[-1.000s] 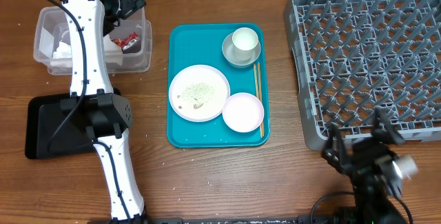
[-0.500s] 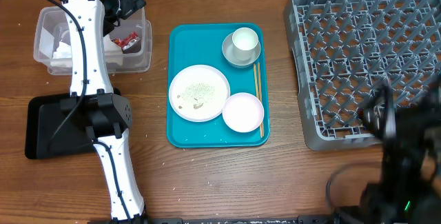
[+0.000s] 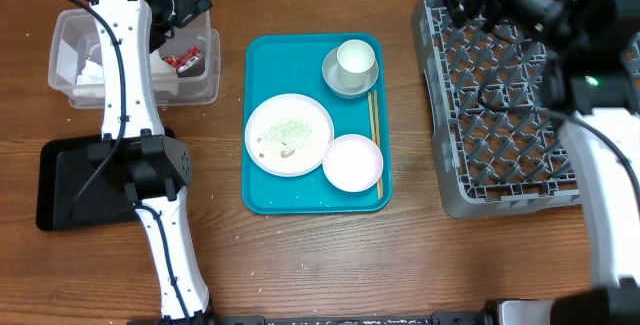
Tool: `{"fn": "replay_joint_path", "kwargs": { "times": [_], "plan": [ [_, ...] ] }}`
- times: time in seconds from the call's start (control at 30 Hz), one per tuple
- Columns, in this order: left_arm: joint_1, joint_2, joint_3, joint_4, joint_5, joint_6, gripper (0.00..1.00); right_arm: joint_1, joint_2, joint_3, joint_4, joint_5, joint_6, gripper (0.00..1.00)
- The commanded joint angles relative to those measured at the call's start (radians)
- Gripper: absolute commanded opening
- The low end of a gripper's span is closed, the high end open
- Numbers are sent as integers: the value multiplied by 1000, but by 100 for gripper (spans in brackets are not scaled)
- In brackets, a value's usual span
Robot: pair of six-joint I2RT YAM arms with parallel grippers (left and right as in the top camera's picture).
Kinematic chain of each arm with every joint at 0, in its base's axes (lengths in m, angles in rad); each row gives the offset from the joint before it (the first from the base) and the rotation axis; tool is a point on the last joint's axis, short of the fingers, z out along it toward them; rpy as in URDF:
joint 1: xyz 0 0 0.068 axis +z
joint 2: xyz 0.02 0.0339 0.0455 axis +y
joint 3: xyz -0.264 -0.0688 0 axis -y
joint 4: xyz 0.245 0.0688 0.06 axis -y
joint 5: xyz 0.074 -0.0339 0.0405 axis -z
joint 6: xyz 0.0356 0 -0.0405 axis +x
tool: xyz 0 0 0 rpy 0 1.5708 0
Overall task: Sort waste into correct bins and load items into the dishwasher
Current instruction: 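Reach the right gripper over to the white paper cup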
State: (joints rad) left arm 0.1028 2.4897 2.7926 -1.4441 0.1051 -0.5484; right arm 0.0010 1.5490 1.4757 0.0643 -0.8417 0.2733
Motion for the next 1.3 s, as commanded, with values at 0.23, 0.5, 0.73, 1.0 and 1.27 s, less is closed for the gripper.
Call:
{"fn": "replay_joint_path", "kwargs": {
  "times": [0.23,0.5,0.73,1.0,1.27],
  "plan": [
    [0,-21,4,1,7,-6,100,208,154,142,-262,462,80,100],
    [0,-21,4,1,7,-5,100,301,403,645,-896,609,-159,100],
    [0,-21,4,1,7,-6,100,325,593,848,-1066,639,-175,100],
    [0,-21,4,1,7,-6,100,346,676,847,-1006,629,-86,100],
    [0,-21,4,1,7,-6,100,363,740,835,-991,625,-37,84]
  ]
}}
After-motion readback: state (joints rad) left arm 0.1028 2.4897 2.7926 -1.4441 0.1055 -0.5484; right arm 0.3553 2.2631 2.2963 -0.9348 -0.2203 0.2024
